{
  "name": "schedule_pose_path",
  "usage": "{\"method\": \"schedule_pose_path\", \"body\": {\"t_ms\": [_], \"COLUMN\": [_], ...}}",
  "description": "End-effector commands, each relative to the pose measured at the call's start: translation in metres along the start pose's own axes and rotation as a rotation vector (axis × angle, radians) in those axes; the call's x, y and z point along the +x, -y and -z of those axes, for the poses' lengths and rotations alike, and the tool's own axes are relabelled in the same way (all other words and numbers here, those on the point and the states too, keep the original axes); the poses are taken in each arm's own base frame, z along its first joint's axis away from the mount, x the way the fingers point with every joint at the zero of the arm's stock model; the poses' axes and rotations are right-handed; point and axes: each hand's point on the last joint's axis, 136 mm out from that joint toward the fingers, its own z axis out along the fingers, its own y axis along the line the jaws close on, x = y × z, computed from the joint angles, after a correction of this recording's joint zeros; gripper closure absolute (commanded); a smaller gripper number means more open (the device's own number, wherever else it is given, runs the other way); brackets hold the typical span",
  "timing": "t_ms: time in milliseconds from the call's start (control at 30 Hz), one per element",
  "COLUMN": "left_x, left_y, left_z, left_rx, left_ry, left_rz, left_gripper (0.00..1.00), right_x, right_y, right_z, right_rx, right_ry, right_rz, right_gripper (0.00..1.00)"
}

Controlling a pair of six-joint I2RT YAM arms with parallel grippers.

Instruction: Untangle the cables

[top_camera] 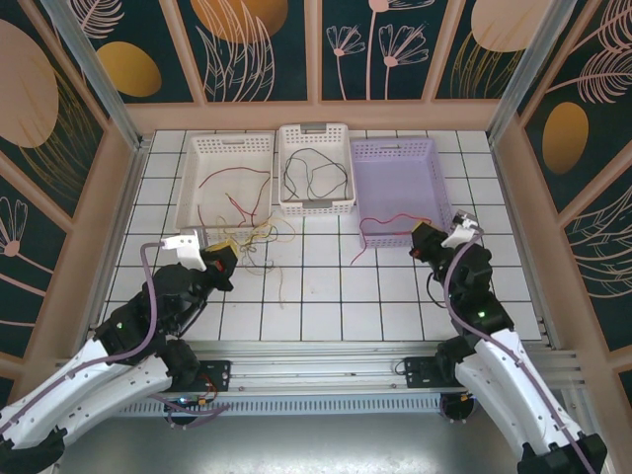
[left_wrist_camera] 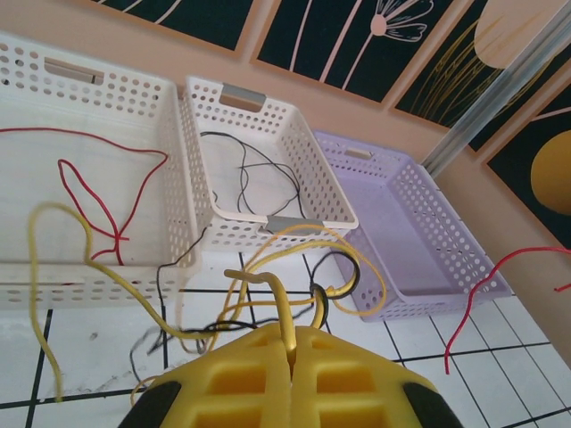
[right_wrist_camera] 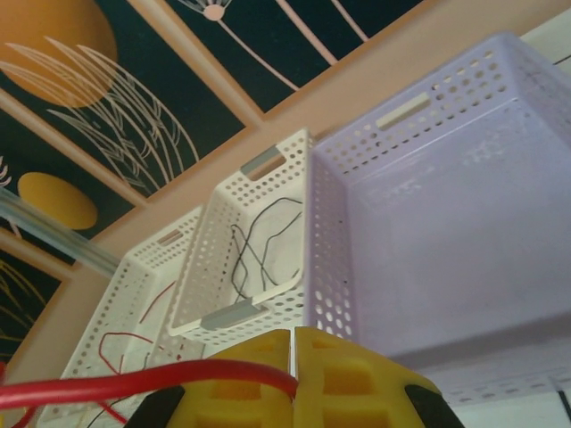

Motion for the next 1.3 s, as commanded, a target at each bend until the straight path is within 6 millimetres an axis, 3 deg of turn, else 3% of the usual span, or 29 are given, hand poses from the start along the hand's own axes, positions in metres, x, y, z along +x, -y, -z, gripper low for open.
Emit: {"method": "schedule_pose_path", "body": {"t_ms": [0, 233, 533, 667, 867, 1100, 1267], "left_x": [-0.005, 0.004, 0.017, 0.02, 0.019, 0.02, 0.021], "left_y": [0.002, -0.003, 0.014, 0.018, 0.024, 0.032, 0.034], "left_z": [0.007, 0.01, 0.01, 0.009, 0.014, 0.02, 0.019], "left_rx": [0.009, 0.0, 0.087, 0.126, 0.181, 0.248, 0.254], "left_ry": [-0.009, -0.048, -0.137, -0.129, -0.109, -0.095, -0.102], "left_rz": [-0.048, -0.094, -0.155, -0.163, -0.156, -0.152, -0.153], "left_gripper": [1.0, 1.0, 1.0, 1.0, 1.0, 1.0, 1.0], "right_x": [-0.022, -0.037, -0.04, -0.026, 0.01, 0.059, 0.097], "right_y": [-0.032, -0.082, -0.148, -0.183, -0.21, -0.219, -0.227], "right_z": [-0.003, -0.038, -0.103, -0.136, -0.195, -0.261, -0.292], "right_rx": [-0.099, -0.171, -0.224, -0.272, -0.287, -0.252, -0.245], "right_ry": [0.021, -0.019, -0.078, -0.139, -0.244, -0.363, -0.422], "right_rz": [0.028, 0.093, 0.195, 0.236, 0.279, 0.313, 0.345], "right_gripper": [1.0, 1.0, 1.0, 1.0, 1.0, 1.0, 1.0]}}
